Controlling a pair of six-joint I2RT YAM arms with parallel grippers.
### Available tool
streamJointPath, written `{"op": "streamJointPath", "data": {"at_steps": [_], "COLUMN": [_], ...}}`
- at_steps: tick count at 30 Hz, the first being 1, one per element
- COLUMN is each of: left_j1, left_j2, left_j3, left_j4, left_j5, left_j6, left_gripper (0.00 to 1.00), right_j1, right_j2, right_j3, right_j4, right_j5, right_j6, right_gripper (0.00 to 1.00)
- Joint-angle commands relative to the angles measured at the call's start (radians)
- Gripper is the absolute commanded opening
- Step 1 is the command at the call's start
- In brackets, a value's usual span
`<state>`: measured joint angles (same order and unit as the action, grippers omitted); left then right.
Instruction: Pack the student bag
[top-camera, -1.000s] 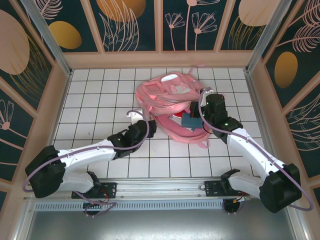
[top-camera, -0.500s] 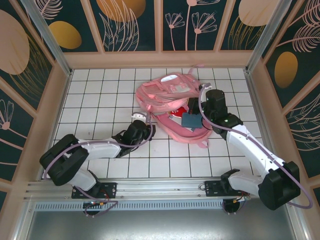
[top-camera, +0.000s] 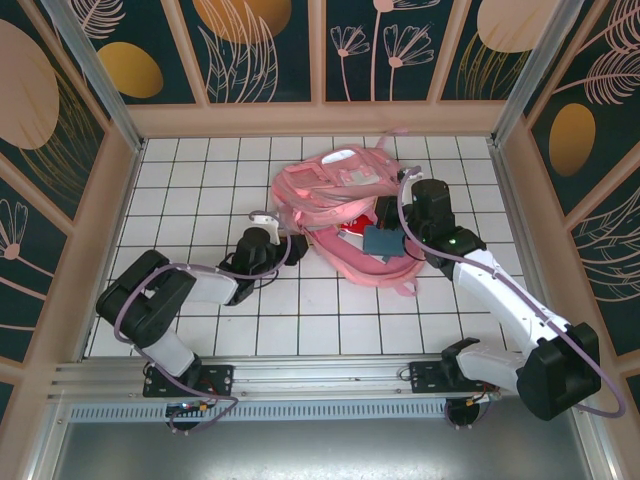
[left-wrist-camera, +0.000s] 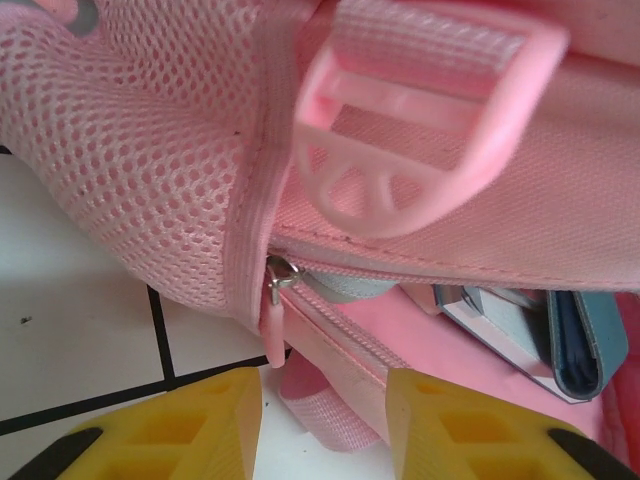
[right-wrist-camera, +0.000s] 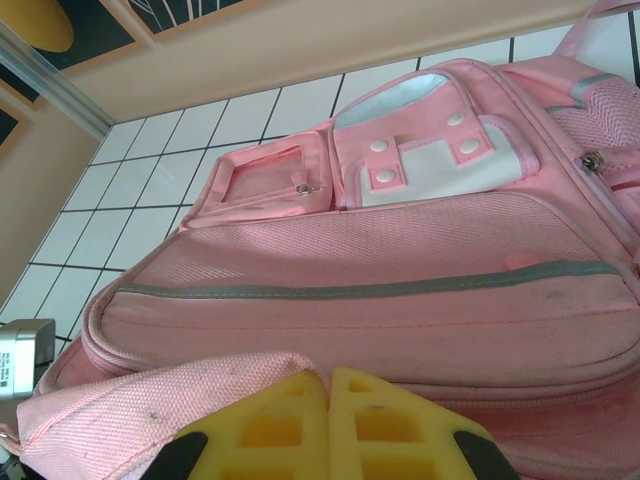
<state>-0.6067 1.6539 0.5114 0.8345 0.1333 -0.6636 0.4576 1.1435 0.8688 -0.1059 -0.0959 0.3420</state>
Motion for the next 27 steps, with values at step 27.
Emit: {"op": "streamJointPath", "data": {"at_steps": [27], "left_j1": [0.03], "left_j2": [0.105], "left_j3": [0.106], "left_j4": [-0.059], "left_j5": [0.011], "left_j6": [-0.053], "left_gripper": [0.43], "right_j1": [-0.005], "right_j2": [0.01], "right_j3": [0.028], "right_j4": [0.055], "right_j5": [-0.008], "right_j6": [0.025], "right_gripper": [0.02]}}
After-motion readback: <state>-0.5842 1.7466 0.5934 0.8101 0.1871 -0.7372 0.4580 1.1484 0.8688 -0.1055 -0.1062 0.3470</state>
